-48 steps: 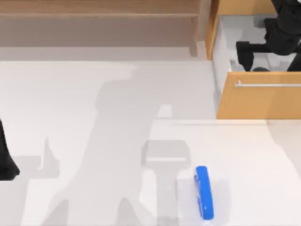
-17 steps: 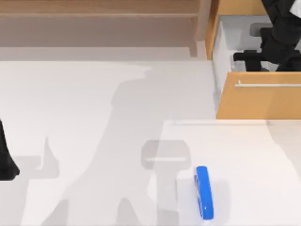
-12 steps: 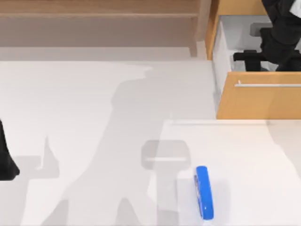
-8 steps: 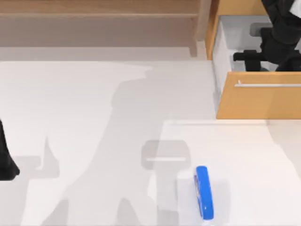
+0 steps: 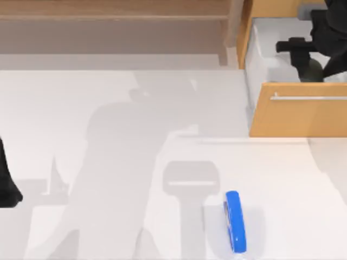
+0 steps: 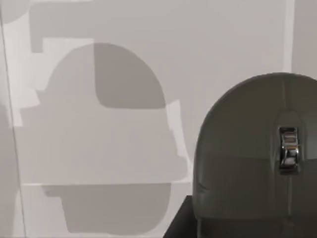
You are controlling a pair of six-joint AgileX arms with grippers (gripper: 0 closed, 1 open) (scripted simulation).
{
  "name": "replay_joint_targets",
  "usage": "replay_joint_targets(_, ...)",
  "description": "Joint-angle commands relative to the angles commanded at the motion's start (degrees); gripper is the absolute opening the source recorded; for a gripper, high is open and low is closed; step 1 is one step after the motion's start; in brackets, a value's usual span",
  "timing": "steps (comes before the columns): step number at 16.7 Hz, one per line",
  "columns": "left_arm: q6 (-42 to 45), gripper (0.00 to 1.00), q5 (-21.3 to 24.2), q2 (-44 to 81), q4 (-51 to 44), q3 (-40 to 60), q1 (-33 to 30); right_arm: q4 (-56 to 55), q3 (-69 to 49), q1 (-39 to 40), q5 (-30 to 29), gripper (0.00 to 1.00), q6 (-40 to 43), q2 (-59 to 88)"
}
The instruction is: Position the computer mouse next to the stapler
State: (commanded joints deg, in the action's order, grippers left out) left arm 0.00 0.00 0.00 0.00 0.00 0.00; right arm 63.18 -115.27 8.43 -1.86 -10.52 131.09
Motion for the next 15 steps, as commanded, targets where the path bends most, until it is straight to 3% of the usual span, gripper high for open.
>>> replay_joint_targets(7, 0.0, 1.0, 0.0, 0.0, 0.0, 0.0, 0.0, -6.5, 10.0, 4.2, -0.3, 0.0, -3.9, -17.8)
replay_joint_targets(15, 0.0, 1.0, 0.0, 0.0, 0.0, 0.0, 0.0, -12.8, 32.4, 14.4, 0.3, 0.0, -11.7, -35.0)
